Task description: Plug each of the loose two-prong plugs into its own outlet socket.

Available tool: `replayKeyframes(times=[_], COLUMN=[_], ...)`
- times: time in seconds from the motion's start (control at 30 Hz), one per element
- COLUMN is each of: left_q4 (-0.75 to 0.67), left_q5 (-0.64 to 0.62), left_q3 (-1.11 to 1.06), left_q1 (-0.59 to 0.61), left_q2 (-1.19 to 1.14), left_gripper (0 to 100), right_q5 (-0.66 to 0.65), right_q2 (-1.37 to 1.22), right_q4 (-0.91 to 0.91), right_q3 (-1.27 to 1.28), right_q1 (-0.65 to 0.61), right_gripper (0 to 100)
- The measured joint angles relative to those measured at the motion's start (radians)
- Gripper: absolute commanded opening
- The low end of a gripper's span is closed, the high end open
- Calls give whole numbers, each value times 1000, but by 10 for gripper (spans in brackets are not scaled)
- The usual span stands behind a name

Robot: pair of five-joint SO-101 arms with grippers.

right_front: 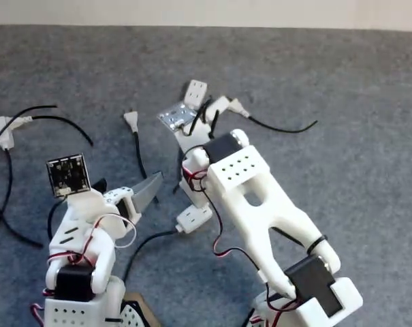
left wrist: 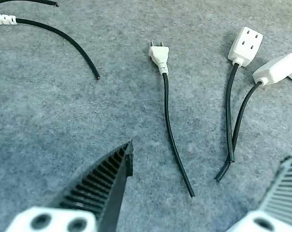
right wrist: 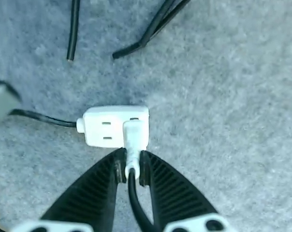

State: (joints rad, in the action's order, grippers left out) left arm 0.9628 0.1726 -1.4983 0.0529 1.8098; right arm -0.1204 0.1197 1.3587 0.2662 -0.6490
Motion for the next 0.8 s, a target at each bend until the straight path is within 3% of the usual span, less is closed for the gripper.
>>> replayKeyframes(times=[0.8], left_q4=[0], left_q5=[0], left_q3=[0], left_q1=[0], left_q2=[0], left_gripper=[435], right_q5=[-6], right_q2=[0], right_q4=[18], right_q3=[51], right_q1=[3], right_gripper=[5])
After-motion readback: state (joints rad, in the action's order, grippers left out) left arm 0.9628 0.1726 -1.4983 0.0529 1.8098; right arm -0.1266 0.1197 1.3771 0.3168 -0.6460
